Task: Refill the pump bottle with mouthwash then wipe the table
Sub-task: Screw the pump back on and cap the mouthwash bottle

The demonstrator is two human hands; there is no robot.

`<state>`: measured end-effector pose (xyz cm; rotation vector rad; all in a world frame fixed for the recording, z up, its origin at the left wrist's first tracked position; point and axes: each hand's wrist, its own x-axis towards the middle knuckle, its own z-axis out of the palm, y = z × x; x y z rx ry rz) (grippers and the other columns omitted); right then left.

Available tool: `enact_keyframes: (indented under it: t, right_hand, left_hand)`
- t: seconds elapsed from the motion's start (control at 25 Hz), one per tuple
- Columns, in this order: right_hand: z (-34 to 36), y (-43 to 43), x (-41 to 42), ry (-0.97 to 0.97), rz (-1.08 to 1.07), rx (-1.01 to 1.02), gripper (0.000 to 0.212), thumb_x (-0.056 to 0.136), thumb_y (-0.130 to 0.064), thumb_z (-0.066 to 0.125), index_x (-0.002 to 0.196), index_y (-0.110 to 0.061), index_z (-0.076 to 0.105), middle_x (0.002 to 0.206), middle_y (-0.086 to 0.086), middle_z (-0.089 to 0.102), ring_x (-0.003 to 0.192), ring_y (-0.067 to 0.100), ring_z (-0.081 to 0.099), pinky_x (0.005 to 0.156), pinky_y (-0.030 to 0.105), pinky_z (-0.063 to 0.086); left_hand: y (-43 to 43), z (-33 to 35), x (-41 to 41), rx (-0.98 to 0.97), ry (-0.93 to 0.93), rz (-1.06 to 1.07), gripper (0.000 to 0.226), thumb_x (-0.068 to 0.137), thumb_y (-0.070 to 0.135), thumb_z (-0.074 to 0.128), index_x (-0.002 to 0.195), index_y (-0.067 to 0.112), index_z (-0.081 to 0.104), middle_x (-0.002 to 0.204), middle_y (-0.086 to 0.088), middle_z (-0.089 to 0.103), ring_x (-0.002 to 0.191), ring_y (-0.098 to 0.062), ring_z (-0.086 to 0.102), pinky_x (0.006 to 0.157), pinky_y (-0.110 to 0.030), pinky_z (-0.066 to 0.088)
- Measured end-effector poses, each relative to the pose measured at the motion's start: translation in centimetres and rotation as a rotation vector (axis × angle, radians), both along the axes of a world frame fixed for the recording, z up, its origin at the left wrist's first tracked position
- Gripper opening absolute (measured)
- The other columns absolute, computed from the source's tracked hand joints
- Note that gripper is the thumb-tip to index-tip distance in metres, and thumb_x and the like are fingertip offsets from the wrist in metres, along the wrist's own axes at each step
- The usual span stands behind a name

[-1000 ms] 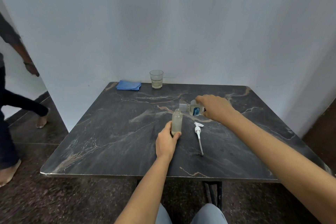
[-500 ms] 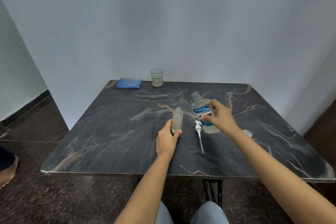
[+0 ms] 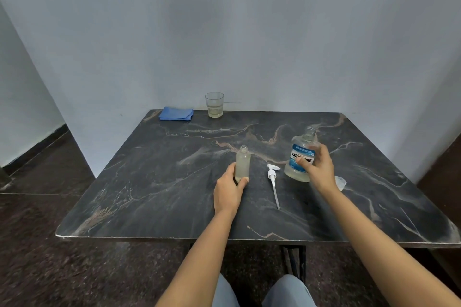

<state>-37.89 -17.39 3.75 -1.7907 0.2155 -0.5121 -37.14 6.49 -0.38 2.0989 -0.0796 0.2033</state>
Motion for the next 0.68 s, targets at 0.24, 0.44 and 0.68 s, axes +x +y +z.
enact_keyframes:
  t: [0.24, 0.44, 0.68]
  right_hand:
    - [0.2, 1.9, -1.5, -0.056, -0.354, -0.063, 0.071, 0.068, -0.019, 0.085, 0.123, -0.009, 0.043, 0.118, 0.003, 0.05, 0.103, 0.017, 0.052, 0.093, 0.037, 0.048]
    - [-0.6, 7.9, -3.2, -0.215, -0.256, -0.456, 0.017, 0.087, -0.016, 0.064, 0.098, -0.01, 0.053, 0.097, 0.002, 0.052, 0.083, 0.018, 0.052, 0.069, 0.037, 0.047]
    - [0.3, 9.1, 1.2, 0.389, -0.072, -1.042, 0.035, 0.094, -0.033, 0.053, 0.121, -0.012, 0.049, 0.116, 0.013, 0.056, 0.108, 0.032, 0.054, 0.084, 0.039, 0.048]
  left_hand:
    - [0.0, 0.0, 0.0, 0.006, 0.01, 0.007, 0.045, 0.086, 0.033, 0.066, 0.128, 0.03, 0.05, 0.115, 0.005, 0.066, 0.101, -0.015, 0.061, 0.086, -0.039, 0.052]
    - [0.1, -0.1, 0.1, 0.006, 0.0, 0.004, 0.044, 0.085, 0.033, 0.066, 0.126, 0.031, 0.051, 0.111, 0.005, 0.067, 0.099, -0.014, 0.062, 0.085, -0.039, 0.052]
    - [0.1, 0.0, -0.1, 0.005, -0.005, 0.0, 0.046, 0.085, 0.035, 0.066, 0.127, 0.032, 0.049, 0.11, 0.006, 0.067, 0.098, -0.014, 0.063, 0.084, -0.04, 0.053]
